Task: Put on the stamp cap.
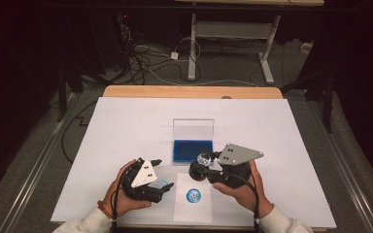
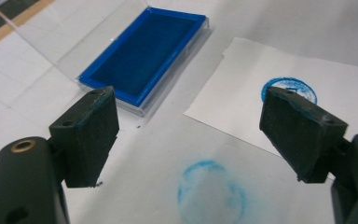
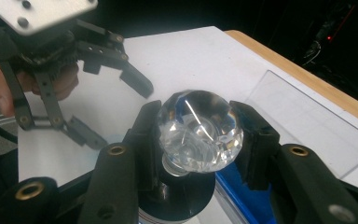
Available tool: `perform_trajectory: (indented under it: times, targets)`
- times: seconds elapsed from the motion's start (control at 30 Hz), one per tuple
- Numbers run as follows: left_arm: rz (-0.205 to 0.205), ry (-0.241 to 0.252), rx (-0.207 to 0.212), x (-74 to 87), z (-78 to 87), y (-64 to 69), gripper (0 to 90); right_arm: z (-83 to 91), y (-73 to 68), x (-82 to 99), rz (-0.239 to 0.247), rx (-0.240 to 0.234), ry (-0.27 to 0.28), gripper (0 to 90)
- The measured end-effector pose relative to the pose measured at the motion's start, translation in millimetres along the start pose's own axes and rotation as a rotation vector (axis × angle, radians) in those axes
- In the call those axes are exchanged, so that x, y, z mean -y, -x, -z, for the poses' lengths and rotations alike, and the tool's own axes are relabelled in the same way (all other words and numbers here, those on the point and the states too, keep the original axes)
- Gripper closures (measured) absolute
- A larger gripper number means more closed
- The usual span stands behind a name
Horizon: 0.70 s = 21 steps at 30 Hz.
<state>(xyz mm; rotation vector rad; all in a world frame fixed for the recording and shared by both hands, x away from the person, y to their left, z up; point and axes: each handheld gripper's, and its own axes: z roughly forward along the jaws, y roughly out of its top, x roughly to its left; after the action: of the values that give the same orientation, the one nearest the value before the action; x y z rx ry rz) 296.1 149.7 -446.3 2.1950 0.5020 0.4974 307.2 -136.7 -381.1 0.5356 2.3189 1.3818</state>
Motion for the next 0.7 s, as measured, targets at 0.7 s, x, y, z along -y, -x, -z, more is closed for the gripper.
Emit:
perform_trajectory:
  times: [0.7]
  targets:
    - [0.049,-0.016,-0.107,35.6,32.2,-19.8,17.1,35.9,27.1,14.8,-0.028,0.113,-0.002,57.2]
